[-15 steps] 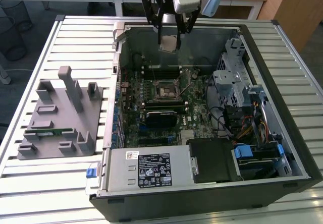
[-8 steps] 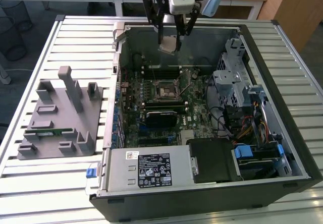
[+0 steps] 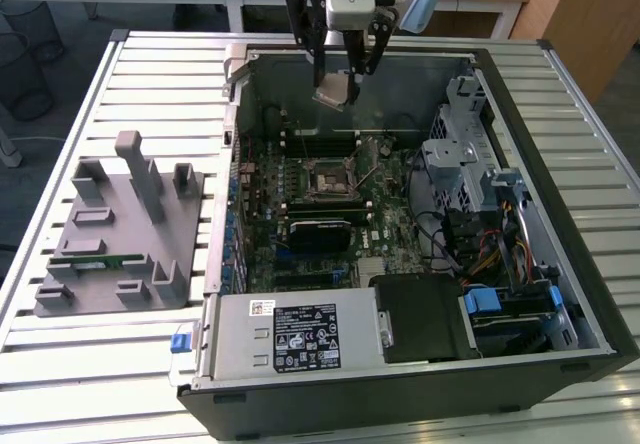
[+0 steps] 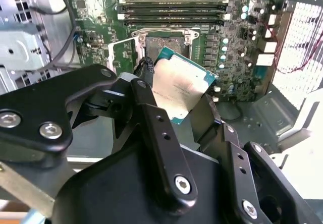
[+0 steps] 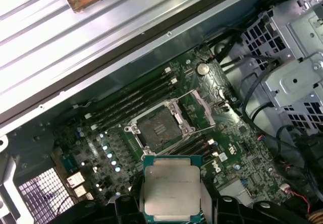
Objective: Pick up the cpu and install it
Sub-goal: 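Place the cpu into insertion slot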
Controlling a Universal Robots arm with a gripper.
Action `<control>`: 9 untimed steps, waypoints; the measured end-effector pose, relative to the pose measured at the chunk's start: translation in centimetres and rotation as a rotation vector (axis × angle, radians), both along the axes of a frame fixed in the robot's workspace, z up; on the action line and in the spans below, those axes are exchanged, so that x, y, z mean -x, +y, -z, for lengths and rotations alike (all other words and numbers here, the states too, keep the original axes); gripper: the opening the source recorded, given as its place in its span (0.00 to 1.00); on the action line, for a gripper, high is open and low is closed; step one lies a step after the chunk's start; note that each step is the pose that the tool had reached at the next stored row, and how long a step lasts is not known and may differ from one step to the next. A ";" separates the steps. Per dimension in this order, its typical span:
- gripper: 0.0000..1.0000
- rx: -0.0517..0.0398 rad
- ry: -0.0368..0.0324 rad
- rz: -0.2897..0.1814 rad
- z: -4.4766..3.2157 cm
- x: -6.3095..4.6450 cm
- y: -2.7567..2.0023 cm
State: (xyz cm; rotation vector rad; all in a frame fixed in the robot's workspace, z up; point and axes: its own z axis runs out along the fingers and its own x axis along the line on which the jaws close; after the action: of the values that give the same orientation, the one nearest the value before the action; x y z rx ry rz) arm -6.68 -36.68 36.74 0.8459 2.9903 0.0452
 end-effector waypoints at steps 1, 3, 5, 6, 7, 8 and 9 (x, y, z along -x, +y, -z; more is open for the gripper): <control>0.53 0.0000 0.0000 0.013 0.02 0.0 0.00; 0.53 0.0000 -0.0001 0.040 0.06 0.0 0.01; 0.53 0.0000 -0.0002 0.068 0.10 0.0 0.02; 0.53 0.0000 -0.0002 0.081 0.11 0.0 0.04; 0.53 0.0005 -0.0001 0.084 0.10 0.0 0.05; 0.53 0.0010 -0.0001 0.084 0.10 0.0 0.05; 0.53 0.0012 -0.0002 0.084 0.10 0.0 0.05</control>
State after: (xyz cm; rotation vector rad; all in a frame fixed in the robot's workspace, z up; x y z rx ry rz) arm -6.68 -36.64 36.64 0.9707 2.9504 0.0413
